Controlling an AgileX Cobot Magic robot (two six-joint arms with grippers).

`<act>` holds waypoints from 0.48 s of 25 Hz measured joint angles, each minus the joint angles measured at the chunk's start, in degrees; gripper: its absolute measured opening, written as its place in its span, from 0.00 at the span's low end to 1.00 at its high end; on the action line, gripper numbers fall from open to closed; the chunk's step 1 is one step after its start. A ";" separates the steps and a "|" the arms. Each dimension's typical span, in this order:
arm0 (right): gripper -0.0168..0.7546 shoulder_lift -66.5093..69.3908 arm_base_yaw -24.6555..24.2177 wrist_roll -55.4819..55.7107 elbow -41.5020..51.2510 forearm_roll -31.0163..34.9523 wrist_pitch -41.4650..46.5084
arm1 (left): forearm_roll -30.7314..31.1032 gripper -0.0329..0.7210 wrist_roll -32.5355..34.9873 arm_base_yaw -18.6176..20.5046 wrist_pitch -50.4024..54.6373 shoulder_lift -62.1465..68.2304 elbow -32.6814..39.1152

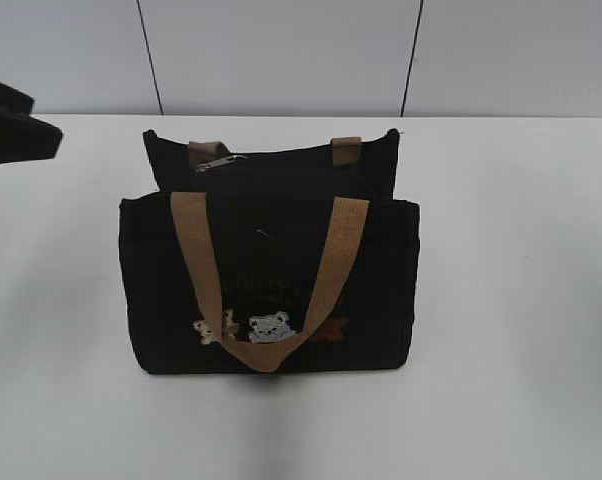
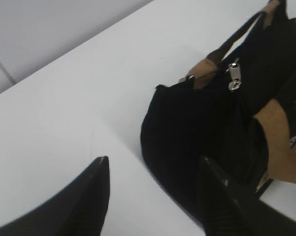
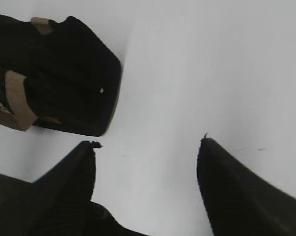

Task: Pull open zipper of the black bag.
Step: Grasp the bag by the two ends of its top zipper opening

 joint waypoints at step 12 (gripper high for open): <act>0.63 22.84 11.15 -0.94 -18.45 9.29 1.57 | -13.91 0.60 39.76 0.00 7.33 22.56 -8.09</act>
